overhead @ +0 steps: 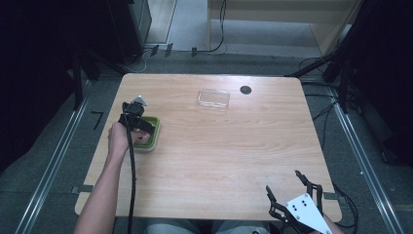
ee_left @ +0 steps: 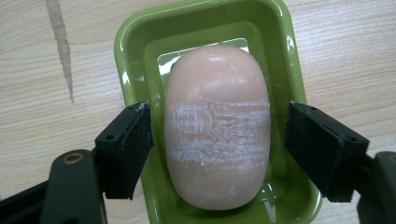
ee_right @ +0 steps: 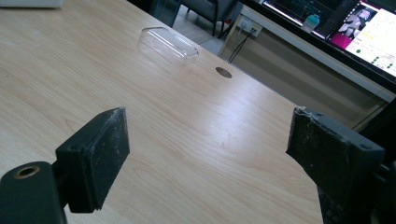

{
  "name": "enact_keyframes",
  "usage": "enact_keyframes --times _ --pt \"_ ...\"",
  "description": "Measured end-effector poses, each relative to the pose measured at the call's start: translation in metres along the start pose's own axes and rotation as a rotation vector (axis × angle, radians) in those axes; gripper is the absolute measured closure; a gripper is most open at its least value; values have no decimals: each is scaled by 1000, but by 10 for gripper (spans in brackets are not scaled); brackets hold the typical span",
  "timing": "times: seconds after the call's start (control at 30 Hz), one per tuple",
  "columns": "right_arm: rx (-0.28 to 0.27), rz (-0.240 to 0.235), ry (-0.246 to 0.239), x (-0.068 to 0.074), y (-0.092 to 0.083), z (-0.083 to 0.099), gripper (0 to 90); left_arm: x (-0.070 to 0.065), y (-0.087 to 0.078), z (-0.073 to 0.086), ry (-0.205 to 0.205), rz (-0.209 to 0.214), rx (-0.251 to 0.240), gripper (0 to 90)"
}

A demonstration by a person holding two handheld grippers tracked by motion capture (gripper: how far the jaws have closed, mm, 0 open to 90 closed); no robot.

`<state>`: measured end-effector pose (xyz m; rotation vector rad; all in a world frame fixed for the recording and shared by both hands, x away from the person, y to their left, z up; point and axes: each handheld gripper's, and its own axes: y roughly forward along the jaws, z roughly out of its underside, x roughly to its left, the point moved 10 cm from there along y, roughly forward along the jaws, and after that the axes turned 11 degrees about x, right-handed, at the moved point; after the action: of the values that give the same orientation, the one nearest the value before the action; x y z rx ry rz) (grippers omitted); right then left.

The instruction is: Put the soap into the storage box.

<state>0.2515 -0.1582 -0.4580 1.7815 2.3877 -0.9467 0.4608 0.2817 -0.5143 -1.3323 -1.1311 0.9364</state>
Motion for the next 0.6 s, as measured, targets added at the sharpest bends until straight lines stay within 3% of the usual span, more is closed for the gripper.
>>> enact_keyframes --times 0.3,0.6 --pt "-1 0 4 0 0 0 132 -3 -11 7 5 8 2 146" --pt "-5 3 3 -1 0 -1 132 -8 -21 18 26 18 4 114"
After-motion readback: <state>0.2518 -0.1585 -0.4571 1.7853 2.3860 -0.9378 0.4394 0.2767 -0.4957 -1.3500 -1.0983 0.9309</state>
